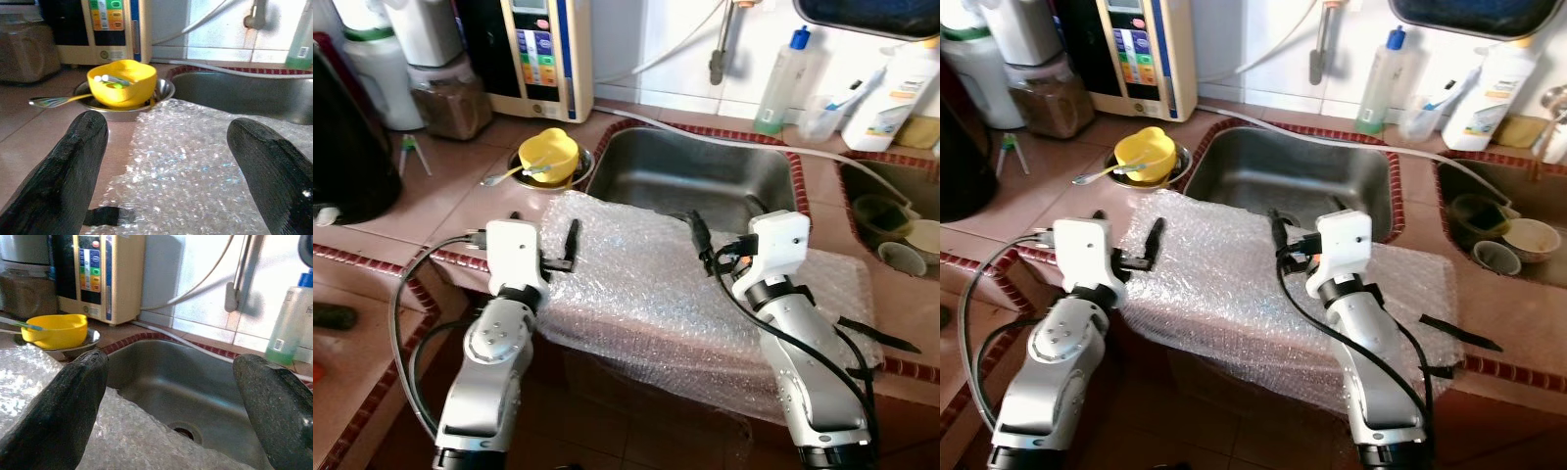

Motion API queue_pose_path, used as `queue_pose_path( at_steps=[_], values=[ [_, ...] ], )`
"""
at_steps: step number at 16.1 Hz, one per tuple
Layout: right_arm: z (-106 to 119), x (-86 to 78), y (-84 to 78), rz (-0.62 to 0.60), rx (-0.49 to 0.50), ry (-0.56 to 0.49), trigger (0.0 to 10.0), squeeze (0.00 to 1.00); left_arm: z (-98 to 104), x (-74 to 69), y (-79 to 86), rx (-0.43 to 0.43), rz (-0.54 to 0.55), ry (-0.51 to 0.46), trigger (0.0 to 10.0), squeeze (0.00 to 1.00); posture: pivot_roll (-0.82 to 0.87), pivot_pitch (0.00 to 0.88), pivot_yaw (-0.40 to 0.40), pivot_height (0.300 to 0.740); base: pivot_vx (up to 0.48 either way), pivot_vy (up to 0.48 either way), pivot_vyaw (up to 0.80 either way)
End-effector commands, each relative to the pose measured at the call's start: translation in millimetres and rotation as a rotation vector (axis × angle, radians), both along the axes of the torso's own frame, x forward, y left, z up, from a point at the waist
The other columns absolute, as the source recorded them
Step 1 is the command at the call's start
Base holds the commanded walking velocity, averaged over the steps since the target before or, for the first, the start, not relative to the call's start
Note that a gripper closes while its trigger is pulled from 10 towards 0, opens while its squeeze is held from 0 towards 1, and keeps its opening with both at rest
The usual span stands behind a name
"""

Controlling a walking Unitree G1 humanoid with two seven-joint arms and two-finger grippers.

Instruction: Kitchen organization

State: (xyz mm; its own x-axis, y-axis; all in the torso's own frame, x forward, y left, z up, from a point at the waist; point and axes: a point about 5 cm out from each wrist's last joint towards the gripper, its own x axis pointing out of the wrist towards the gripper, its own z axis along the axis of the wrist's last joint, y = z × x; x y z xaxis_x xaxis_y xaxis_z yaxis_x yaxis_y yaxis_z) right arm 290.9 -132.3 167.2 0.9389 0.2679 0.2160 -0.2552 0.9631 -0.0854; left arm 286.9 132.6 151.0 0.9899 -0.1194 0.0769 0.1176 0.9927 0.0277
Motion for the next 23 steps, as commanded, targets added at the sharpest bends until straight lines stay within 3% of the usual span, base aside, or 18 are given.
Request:
queue_pose_path(
  at_steps=[1,4,8,23],
  values=[
    [0.2,0.7,1.2,0.005,0.0,0.003,10.0,0.0,-0.5,0.1,2.9,0.006,0.011,0.007,10.0,0.0,-0.02,0.046,-0.016,0.74,0.0,0.0,0.0],
    [0.8,0.1,2.5,0.014,-0.009,-0.003,10.0,0.0,3.5,1.6,11.3,0.004,0.067,-0.011,10.0,0.0,-0.03,0.046,-0.015,0.74,0.0,0.0,0.0],
    [2.0,0.2,3.7,0.021,-0.012,-0.009,10.0,0.0,7.5,0.8,12.0,-0.017,0.047,-0.03,10.0,0.0,-0.02,0.046,-0.015,0.74,0.0,0.0,0.0],
    [1.7,0.0,5.3,0.028,-0.016,-0.015,10.0,0.0,5.4,-0.4,10.4,-0.035,0.02,-0.021,10.0,0.0,-0.02,0.041,-0.011,0.74,0.27,0.0,0.0]
  ],
)
